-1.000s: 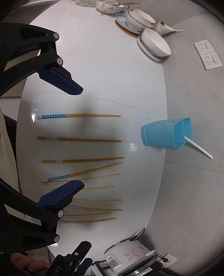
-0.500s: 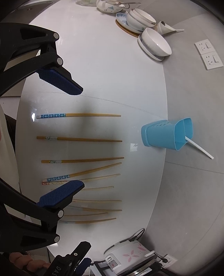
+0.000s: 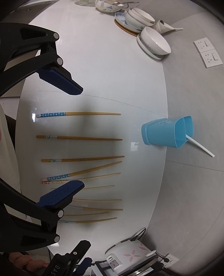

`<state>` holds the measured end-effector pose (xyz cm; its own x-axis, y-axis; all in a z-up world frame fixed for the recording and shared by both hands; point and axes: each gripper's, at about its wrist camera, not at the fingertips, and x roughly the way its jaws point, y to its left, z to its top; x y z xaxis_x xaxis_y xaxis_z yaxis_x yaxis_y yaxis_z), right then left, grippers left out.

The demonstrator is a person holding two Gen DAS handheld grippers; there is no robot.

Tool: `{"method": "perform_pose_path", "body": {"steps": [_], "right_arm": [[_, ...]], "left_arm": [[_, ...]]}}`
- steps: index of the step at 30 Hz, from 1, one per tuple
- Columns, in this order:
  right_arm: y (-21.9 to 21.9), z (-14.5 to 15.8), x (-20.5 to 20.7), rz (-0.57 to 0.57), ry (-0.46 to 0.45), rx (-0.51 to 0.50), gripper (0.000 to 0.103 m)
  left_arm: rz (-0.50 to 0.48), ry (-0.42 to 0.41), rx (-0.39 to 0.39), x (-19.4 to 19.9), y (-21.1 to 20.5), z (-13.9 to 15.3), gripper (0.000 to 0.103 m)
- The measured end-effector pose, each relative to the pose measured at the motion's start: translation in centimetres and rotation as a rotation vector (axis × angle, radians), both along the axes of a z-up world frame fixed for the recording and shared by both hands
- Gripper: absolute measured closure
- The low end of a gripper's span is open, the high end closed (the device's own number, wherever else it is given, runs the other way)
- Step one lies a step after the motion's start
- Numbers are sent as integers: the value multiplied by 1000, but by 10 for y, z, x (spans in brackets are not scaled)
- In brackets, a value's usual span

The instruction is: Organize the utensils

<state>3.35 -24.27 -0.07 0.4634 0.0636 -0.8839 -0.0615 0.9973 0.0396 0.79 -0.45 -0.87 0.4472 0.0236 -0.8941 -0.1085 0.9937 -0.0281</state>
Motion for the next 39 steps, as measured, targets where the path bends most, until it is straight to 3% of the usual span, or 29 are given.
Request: {"method": "perform_pose_path", "body": {"steps": [39], "right_arm": [[6,-4,5,37,0,31,9]], "left_arm": [[-12,9,-7,6,0,-2,6]]}}
